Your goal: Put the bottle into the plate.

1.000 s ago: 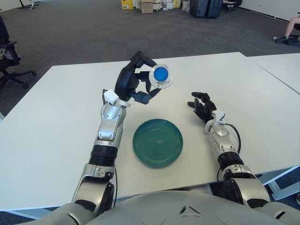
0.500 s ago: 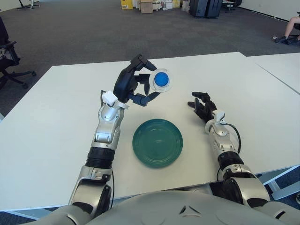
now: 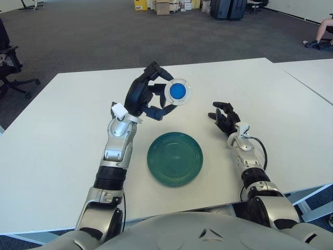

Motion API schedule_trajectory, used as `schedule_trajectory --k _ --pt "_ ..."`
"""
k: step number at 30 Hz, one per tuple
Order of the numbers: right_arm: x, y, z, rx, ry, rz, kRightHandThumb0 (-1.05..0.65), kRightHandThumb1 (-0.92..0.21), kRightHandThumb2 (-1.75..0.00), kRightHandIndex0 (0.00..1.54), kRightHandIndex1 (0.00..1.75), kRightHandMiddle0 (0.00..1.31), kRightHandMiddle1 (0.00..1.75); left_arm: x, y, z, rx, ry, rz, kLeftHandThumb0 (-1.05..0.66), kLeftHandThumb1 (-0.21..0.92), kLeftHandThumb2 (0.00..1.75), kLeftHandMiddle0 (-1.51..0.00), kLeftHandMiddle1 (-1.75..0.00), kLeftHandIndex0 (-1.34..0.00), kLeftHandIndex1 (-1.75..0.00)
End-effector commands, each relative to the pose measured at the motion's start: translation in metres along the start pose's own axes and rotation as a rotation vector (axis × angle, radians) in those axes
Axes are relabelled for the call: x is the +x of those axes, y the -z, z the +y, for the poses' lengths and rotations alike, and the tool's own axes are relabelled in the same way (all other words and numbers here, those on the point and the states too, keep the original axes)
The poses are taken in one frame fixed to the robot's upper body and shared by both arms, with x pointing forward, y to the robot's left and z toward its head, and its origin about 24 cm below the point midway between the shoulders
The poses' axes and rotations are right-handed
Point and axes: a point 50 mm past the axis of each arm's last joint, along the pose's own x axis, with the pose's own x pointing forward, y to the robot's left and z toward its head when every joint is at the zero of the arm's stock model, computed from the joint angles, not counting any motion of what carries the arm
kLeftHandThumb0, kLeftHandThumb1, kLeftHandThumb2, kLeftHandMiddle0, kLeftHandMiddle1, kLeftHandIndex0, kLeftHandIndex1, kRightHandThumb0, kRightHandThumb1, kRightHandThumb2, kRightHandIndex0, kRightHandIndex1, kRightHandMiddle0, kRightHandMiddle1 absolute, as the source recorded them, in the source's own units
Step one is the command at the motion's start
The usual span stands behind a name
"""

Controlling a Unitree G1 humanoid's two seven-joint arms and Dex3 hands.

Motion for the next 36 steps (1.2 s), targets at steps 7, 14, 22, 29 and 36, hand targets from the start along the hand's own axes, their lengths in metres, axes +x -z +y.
schedule_trajectory --k 7,14,22,29,36 --pt "0.004 -0.003 -0.001 0.000 0.001 -0.003 -0.61 -0.92 -0.75 0.37 0.70 0.00 1.04 0.001 -0.006 0.003 -0.018 0.009 -0.042 -0.15 0.30 1.02 -1.19 -1.75 -0.95 -1.75" --pt "0.004 -0.002 -0.002 -0.007 -0.001 0.003 -0.61 -0.92 -0.76 0.37 0.69 0.00 1.03 -0.001 -0.007 0.003 0.010 0.012 -0.054 -0.15 0.30 1.03 -1.20 -1.75 -0.96 -1.75" --pt "0.004 -0.002 -0.002 -0.002 -0.001 0.000 -0.61 -0.92 -0.76 0.35 0.67 0.00 1.03 -0.005 -0.010 0.002 0.062 0.025 -0.066 -0.28 0.37 0.95 -1.23 -1.75 -1.00 -1.75" --pt "0.003 -0.002 -0.001 0.005 0.005 -0.005 -0.59 -0.92 -0.75 0.38 0.67 0.00 1.03 -0.008 -0.011 -0.001 0.047 0.058 -0.085 -0.36 0.44 0.87 -1.24 -1.75 -1.02 -1.75" --pt "0.003 -0.002 -0.002 0.004 0.006 -0.004 -0.58 -0.92 -0.73 0.40 0.68 0.00 1.04 -0.012 -0.004 -0.004 -0.042 0.105 -0.077 -0.37 0.46 0.86 -1.25 -1.75 -1.02 -1.75"
